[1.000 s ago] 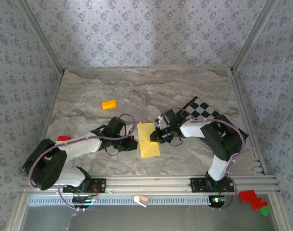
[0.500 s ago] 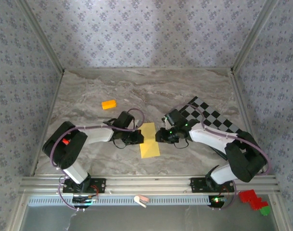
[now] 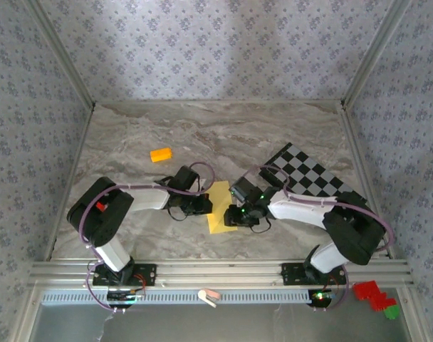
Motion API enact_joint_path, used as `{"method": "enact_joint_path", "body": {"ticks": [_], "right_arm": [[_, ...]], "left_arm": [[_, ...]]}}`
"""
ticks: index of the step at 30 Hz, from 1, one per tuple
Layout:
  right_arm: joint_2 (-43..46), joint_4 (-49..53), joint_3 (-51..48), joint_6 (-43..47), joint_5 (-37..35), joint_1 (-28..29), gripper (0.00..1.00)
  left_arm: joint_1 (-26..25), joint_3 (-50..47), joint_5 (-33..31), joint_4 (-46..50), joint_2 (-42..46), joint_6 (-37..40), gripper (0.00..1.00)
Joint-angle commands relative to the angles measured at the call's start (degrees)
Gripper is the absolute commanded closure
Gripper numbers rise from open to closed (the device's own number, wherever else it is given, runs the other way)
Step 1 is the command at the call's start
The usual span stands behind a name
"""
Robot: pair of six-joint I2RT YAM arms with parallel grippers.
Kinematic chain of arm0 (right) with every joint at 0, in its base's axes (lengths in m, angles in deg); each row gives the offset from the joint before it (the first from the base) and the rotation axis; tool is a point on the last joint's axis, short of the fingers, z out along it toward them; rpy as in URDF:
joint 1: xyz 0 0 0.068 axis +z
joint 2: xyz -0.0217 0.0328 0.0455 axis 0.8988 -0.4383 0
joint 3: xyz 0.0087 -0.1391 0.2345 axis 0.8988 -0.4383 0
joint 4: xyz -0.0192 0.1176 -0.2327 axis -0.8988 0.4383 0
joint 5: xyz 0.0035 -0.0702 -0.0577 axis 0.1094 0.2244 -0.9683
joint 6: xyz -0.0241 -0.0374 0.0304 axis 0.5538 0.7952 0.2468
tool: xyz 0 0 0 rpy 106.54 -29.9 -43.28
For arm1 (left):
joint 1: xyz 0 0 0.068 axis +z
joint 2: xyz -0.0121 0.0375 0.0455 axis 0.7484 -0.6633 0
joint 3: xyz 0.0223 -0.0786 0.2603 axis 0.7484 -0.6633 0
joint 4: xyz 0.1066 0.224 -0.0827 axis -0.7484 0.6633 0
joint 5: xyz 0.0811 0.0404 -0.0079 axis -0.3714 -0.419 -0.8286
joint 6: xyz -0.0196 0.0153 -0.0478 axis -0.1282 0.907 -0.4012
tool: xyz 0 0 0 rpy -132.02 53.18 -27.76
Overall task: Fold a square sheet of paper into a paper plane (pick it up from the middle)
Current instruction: Turn over the paper at the center of the table.
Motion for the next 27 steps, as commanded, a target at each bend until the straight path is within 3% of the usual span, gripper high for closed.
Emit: {"method": "enact_joint_path", "body": {"ticks": [1,12,27], "right_arm": [[-1.34,-0.16,-0.73,-1.92,-2.05,1.00,0.60],[-3.26,-6.85,-1.00,-0.78,0.33,0.72,0.59],[-2.18,-16.05,-3.94,1.50,5.76,-4.35,0.49]], "left_arm": [[-0.55,-1.12,-0.47,0.14,-1.27,1.28,1.00],[-0.55,-1.26,-0.41,0.61,-1.13,1.85,1.00],[-0.69,-0.87,-0.30,1.31,-1.31,2.08,1.00]]}}
